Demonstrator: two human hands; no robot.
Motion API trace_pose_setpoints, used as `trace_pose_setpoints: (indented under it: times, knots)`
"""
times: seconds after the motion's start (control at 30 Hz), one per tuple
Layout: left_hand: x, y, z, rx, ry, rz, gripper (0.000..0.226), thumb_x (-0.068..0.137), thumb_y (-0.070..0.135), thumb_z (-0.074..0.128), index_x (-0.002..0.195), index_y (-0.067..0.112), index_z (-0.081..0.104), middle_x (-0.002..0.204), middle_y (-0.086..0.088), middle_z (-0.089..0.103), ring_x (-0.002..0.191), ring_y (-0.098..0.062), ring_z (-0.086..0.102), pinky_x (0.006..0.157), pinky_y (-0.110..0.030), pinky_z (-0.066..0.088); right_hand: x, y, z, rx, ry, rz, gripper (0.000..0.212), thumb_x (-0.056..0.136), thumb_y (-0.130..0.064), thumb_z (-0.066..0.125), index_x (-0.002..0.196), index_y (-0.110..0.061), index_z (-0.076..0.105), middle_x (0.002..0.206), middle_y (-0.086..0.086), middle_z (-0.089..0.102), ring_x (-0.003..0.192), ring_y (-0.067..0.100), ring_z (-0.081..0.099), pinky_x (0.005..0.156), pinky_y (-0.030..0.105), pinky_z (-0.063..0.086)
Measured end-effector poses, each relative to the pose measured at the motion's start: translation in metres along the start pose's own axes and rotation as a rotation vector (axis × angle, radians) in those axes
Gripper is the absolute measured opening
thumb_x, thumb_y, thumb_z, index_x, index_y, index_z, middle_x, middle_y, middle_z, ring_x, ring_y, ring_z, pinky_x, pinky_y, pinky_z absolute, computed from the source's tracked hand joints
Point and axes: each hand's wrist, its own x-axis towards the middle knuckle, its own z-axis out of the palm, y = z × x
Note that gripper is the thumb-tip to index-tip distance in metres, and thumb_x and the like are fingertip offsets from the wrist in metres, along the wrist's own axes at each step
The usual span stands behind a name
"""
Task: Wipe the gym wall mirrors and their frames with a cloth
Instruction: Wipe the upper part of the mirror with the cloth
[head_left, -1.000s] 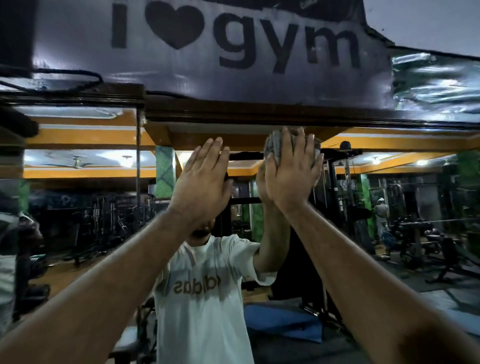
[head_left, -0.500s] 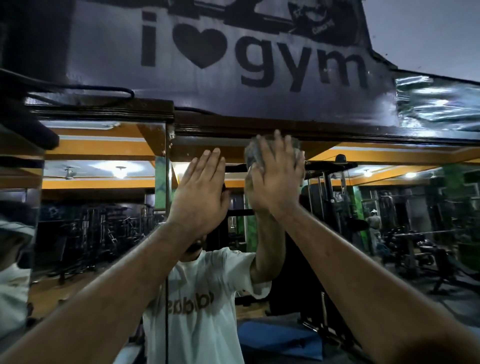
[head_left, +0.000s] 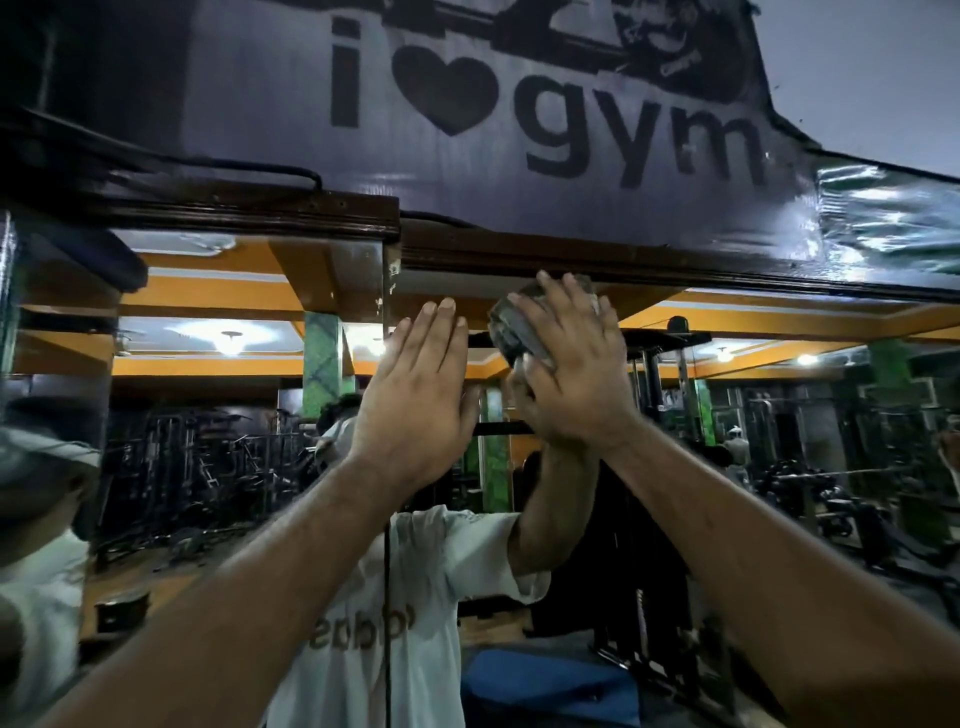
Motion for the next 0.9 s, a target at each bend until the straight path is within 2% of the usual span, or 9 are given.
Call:
trace_pose_setpoints:
  times: [0.07, 0.17, 0.27, 0.37, 0.47, 0.57, 0.63, 0.77, 0.9]
  knots:
    - [-0.002, -0.002, 0.003, 0.002, -0.002, 0.016, 0.07, 0.102, 0.044, 0.027, 0.157, 0.001, 0.026, 0.167, -0.019, 0.017, 0.156, -0.03, 0.014, 0.127, -0.042, 0.006, 0.001, 0.014, 0.0, 0.014, 0.06, 0.157, 0.068, 0.092, -0.042, 0.044, 0.159, -0.033, 0.035, 0.171, 0.0, 0.025, 0.16, 0.023, 0.014, 0.127, 0.06, 0.012]
    - [-0.001, -0.003, 0.008, 0.01, 0.032, 0.022, 0.07, 0.102, 0.043, 0.026, 0.157, 0.0, 0.027, 0.166, -0.019, 0.019, 0.155, -0.03, 0.015, 0.128, -0.043, 0.008, -0.002, -0.008, 0.003, 0.044, 0.15, 0.416, 0.068, 0.094, -0.045, 0.034, 0.16, -0.032, 0.034, 0.171, 0.004, 0.026, 0.159, 0.026, 0.015, 0.128, 0.057, 0.006]
    - [0.0, -0.003, 0.012, 0.01, 0.029, 0.02, 0.072, 0.101, 0.045, 0.019, 0.157, 0.0, 0.027, 0.166, -0.019, 0.018, 0.156, -0.03, 0.013, 0.128, -0.045, 0.009, -0.022, -0.034, 0.007, 0.067, 0.081, 0.223, 0.069, 0.093, -0.043, 0.042, 0.161, -0.033, 0.033, 0.172, 0.001, 0.021, 0.161, 0.024, 0.009, 0.128, 0.052, -0.003]
    - [0.0, -0.004, 0.011, 0.026, 0.009, 0.03, 0.073, 0.101, 0.047, 0.016, 0.158, 0.001, 0.022, 0.168, -0.019, 0.014, 0.156, -0.029, 0.01, 0.128, -0.045, 0.008, -0.037, -0.016, 0.006, 0.02, 0.031, 0.047, 0.072, 0.09, -0.04, 0.054, 0.159, -0.031, 0.035, 0.171, 0.001, 0.024, 0.16, 0.021, 0.011, 0.128, 0.056, 0.006]
    - [-0.002, -0.006, 0.009, 0.047, -0.023, 0.04, 0.071, 0.104, 0.046, 0.016, 0.16, 0.002, 0.015, 0.169, -0.018, 0.006, 0.157, -0.028, 0.003, 0.128, -0.044, 0.005, -0.03, -0.007, 0.005, -0.007, 0.119, 0.268, 0.066, 0.094, -0.041, 0.045, 0.158, -0.028, 0.039, 0.168, 0.004, 0.031, 0.158, 0.025, 0.018, 0.126, 0.061, 0.015]
    - [-0.003, -0.005, 0.012, 0.078, 0.006, 0.041, 0.072, 0.104, 0.047, 0.011, 0.16, 0.001, 0.016, 0.168, -0.019, 0.008, 0.157, -0.029, 0.005, 0.128, -0.045, 0.007, -0.027, -0.046, 0.008, 0.049, 0.148, 0.462, 0.07, 0.095, -0.045, 0.038, 0.162, -0.028, 0.032, 0.171, 0.006, 0.024, 0.16, 0.028, 0.013, 0.128, 0.059, 0.002]
    - [-0.004, -0.003, 0.011, 0.075, 0.007, 0.026, 0.074, 0.103, 0.047, 0.007, 0.159, 0.0, 0.019, 0.168, -0.019, 0.011, 0.157, -0.03, 0.008, 0.128, -0.045, 0.008, -0.04, -0.064, 0.011, 0.071, 0.092, 0.334, 0.07, 0.095, -0.045, 0.038, 0.163, -0.029, 0.029, 0.173, 0.004, 0.019, 0.16, 0.026, 0.009, 0.126, 0.054, -0.005]
    - [-0.004, -0.004, 0.01, 0.076, 0.003, 0.039, 0.071, 0.104, 0.045, 0.014, 0.158, -0.001, 0.024, 0.167, -0.021, 0.016, 0.156, -0.031, 0.012, 0.127, -0.046, 0.012, -0.066, -0.033, 0.009, -0.016, 0.011, 0.04, 0.068, 0.096, -0.043, 0.046, 0.162, -0.027, 0.033, 0.172, 0.004, 0.023, 0.16, 0.024, 0.012, 0.128, 0.053, 0.003]
    - [-0.02, 0.002, 0.005, -0.001, 0.059, 0.013, 0.063, 0.105, 0.038, 0.03, 0.154, -0.002, 0.033, 0.164, -0.022, 0.026, 0.154, -0.032, 0.021, 0.127, -0.046, 0.015, -0.056, -0.042, 0.01, -0.001, 0.134, 0.424, 0.069, 0.097, -0.046, 0.039, 0.162, -0.025, 0.032, 0.171, 0.008, 0.025, 0.159, 0.03, 0.015, 0.127, 0.059, 0.008]
